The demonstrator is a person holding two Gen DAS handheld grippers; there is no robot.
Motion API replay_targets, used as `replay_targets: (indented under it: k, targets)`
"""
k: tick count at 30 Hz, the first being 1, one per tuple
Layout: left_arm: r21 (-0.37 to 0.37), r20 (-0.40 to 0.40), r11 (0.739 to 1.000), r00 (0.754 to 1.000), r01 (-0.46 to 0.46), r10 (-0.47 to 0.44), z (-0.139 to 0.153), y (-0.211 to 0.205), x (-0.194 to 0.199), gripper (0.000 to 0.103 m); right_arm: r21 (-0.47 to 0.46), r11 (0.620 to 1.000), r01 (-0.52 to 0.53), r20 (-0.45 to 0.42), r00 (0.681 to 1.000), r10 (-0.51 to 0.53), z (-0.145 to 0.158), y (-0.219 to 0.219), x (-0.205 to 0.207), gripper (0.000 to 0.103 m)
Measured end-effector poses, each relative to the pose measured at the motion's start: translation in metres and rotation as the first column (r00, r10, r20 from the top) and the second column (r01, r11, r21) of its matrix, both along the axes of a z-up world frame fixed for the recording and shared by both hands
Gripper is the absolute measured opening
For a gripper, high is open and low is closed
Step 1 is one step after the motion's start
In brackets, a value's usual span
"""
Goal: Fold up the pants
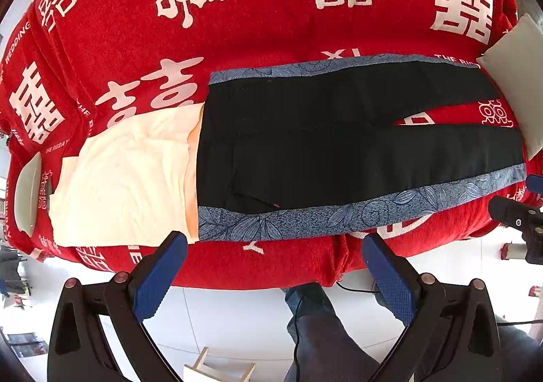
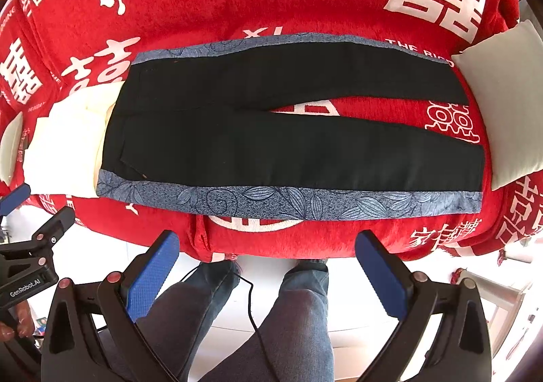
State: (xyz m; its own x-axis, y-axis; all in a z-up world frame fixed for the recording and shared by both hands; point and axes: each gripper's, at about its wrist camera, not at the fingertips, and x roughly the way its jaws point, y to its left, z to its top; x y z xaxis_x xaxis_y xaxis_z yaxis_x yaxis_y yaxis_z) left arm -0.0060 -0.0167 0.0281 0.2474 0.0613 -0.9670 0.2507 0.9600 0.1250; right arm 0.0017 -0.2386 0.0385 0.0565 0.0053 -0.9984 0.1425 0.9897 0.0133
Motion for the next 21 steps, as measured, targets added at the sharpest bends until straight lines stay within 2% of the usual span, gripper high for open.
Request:
replay_targets:
  k: [8, 21]
  targets:
    - [-0.004, -0.007, 1.0, 1.0, -0.007, 0.007, -0.0018, 0.0016, -0.0016, 0.103, 0.001, 1.0, 0.0, -0.002, 1.0, 0.0, -0.0007, -0.0003, 0.0007, 0.103]
    - [-0.057, -0.046, 0.998, 0.999, -0.006, 0.004, -0.0092, 0.0079, -0.0017, 0.103, -0.003, 1.0, 0.023, -0.021, 1.0, -0.023, -0.0086, -0.0008, 0.0026, 0.103]
